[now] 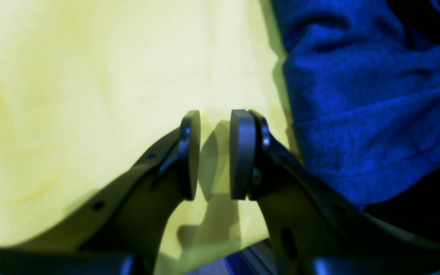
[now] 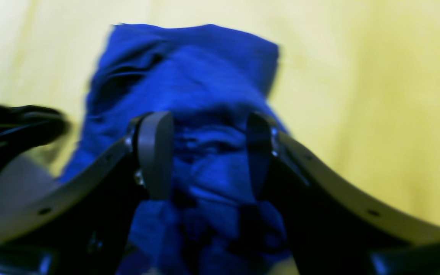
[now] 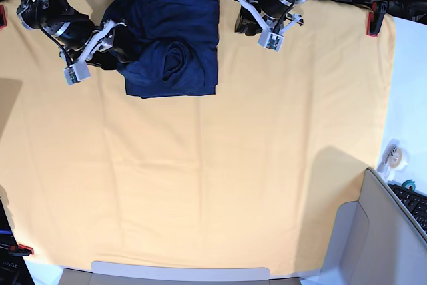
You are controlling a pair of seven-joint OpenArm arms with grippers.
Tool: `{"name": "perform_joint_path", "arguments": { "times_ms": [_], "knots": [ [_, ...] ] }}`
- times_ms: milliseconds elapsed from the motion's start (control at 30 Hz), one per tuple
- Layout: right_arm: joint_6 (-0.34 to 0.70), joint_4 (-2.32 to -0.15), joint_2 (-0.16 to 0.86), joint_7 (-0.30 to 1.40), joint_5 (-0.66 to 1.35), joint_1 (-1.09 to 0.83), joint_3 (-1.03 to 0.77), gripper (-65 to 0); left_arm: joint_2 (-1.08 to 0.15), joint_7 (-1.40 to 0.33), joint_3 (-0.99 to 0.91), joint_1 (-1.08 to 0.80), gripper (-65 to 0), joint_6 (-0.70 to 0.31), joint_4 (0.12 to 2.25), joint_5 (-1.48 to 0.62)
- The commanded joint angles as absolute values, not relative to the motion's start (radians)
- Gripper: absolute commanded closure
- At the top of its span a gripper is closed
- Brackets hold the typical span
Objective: Fold the T-shirt properly
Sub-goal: 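Release the shirt and pull the right gripper back from the bundle, then grasp the folded shirt's edge with the right gripper and lift it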
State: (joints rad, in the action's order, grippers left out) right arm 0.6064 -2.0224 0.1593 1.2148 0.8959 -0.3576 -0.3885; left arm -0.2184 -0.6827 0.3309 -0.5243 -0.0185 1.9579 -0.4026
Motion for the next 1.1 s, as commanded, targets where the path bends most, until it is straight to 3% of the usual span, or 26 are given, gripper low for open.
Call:
{"name": "perform_joint_path", "arguments": {
  "times_ms": [0, 267, 467, 567, 633, 767, 833, 933, 1067],
  "knots": [
    [0.611, -2.04, 0.162, 1.199, 0.928, -0.357, -0.357, 0.0, -0.22, -0.667, 0.328, -0.529, -13.7, -0.022, 1.972, -0.404],
    [0.608, -2.04, 0.162, 1.199, 0.924, -0.341, 0.013, 0.0, -0.22, -0.667, 0.331, -0.507, -13.7, -0.021, 1.971, -0.404],
    [0.547, -2.04, 0.17, 1.199, 0.921, -0.34, 0.018, 0.0, -0.222, -0.667, 0.325, -0.504, -13.7, -0.021, 1.949, -0.404],
    [0.541, -2.041, 0.174, 1.194, 0.928, -0.34, -0.084, 0.0, -0.222, -0.667, 0.328, -0.504, -13.7, -0.021, 1.946, -0.404],
    [0.541, -2.049, 0.173, 1.194, 0.944, -0.343, -0.17, -4.9, -0.222, -0.667, 0.329, -0.504, -13.7, -0.021, 1.943, -0.404],
    [0.542, -2.045, 0.176, 1.194, 1.069, -0.346, -0.351, -27.6, -0.222, -0.667, 0.325, -0.504, -13.7, -0.021, 1.943, -0.404],
    [0.542, -2.043, 0.176, 1.194, 1.075, -0.343, -0.414, -34.4, -0.222, -0.667, 0.325, -0.504, -13.7, -0.021, 1.939, -0.404],
    [0.542, -2.038, 0.177, 1.194, 1.064, -0.341, -0.486, -35.6, -0.222, -0.667, 0.329, -0.504, -13.7, -0.021, 1.911, -0.404],
    [0.542, -2.023, 0.179, 1.198, 0.891, -0.326, -0.499, -35.6, -0.22, -0.667, 0.329, -0.496, -13.7, -0.021, 1.882, -0.404]
  ]
}}
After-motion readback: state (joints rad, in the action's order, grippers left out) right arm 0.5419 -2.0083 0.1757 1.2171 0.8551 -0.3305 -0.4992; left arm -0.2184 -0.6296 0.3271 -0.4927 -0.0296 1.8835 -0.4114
